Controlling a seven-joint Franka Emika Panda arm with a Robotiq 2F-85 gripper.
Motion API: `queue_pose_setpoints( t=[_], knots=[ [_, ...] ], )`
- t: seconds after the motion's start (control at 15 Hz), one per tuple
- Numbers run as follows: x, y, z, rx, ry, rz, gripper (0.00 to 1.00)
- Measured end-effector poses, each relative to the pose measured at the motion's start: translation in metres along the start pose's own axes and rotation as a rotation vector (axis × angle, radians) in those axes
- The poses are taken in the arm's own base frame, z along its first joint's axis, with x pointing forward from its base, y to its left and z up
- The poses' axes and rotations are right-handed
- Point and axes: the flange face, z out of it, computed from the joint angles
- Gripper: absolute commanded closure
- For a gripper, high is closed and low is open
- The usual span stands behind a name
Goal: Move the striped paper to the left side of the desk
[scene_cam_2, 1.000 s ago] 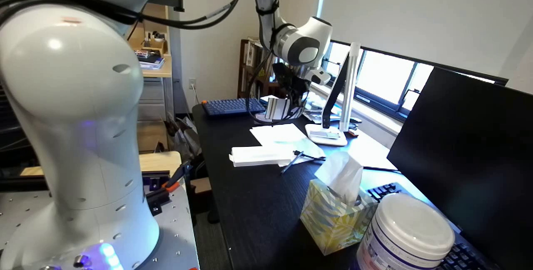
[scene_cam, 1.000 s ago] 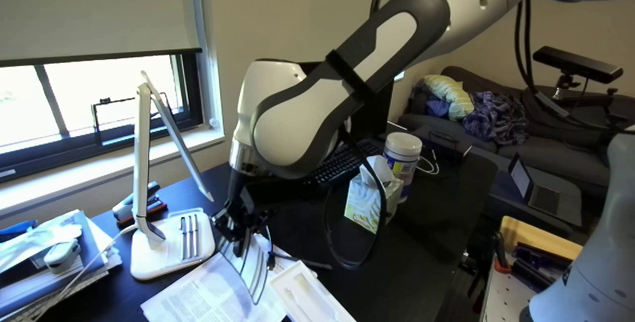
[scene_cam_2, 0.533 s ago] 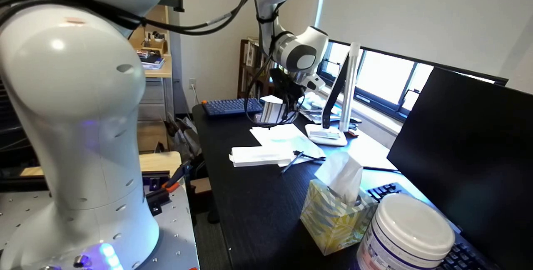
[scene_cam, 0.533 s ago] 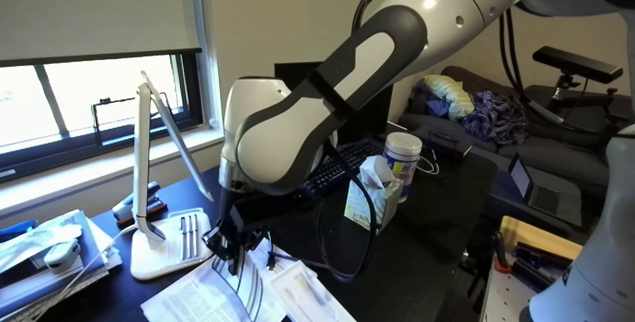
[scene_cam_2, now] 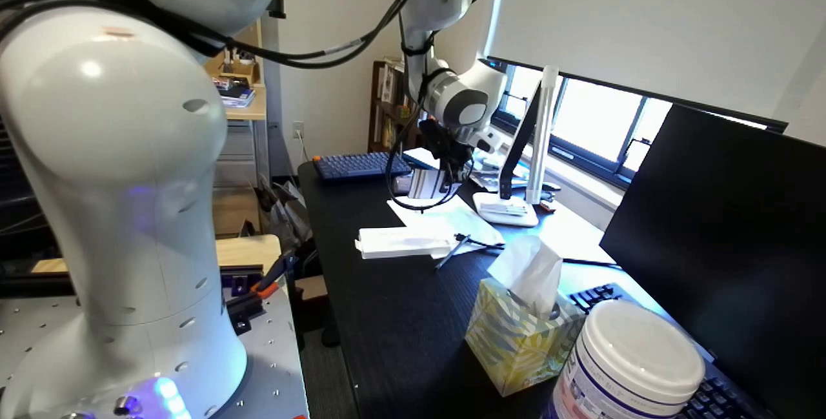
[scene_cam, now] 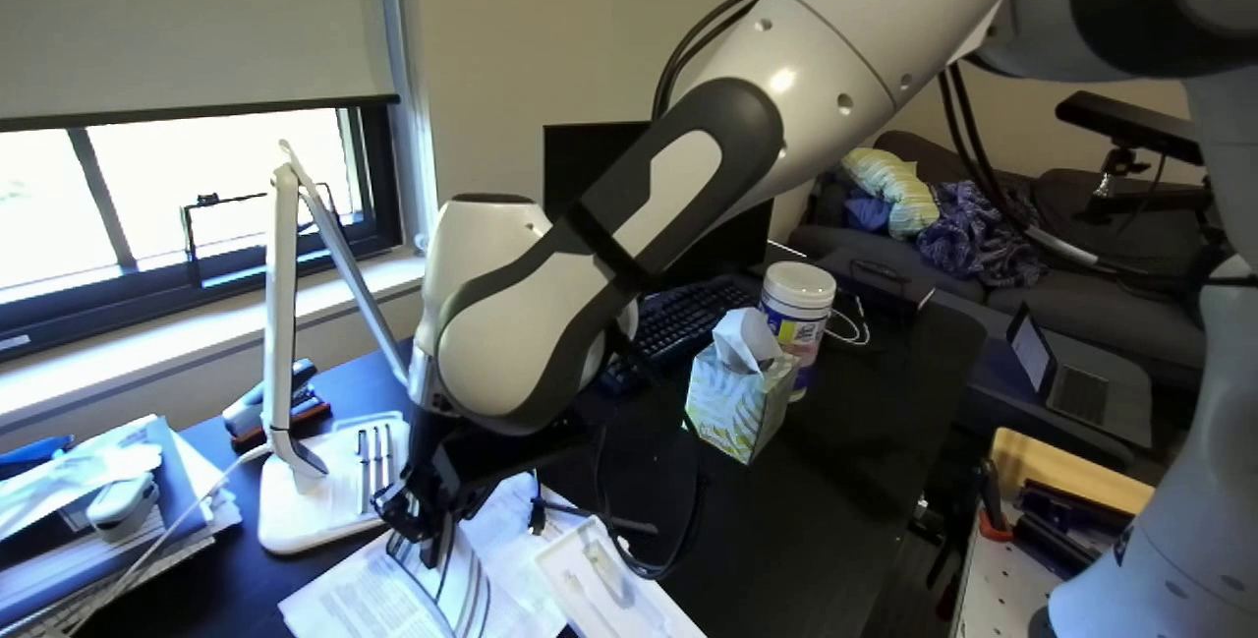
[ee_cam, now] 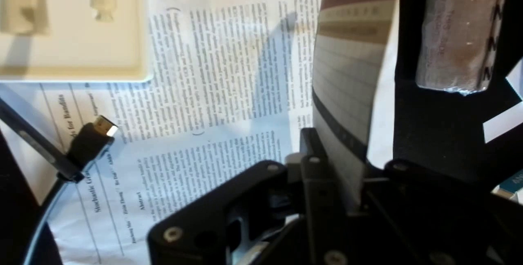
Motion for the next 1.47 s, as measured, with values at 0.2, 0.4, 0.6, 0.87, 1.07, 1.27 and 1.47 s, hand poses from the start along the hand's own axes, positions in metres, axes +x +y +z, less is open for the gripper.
queue_pose_setpoints(
  t=[0.2, 0.4, 0.6, 0.87, 1.07, 1.27, 1.47],
  knots=[
    [0.009, -0.017, 0.022, 0.016, 0.025, -0.047, 1.00],
    [0.015, -0.033, 0.042, 0.036, 0.040, -0.069, 1.00],
    [0.023, -0.047, 0.054, 0.055, 0.053, -0.077, 1.00],
    [0.037, -0.048, 0.058, 0.045, 0.085, -0.079, 0.73],
    [0.046, -0.039, 0.058, 0.001, 0.115, -0.062, 0.60],
    [0.050, -0.030, 0.058, -0.055, 0.128, -0.056, 0.42],
    [0.046, -0.028, 0.062, -0.106, 0.099, -0.077, 0.22]
  ],
)
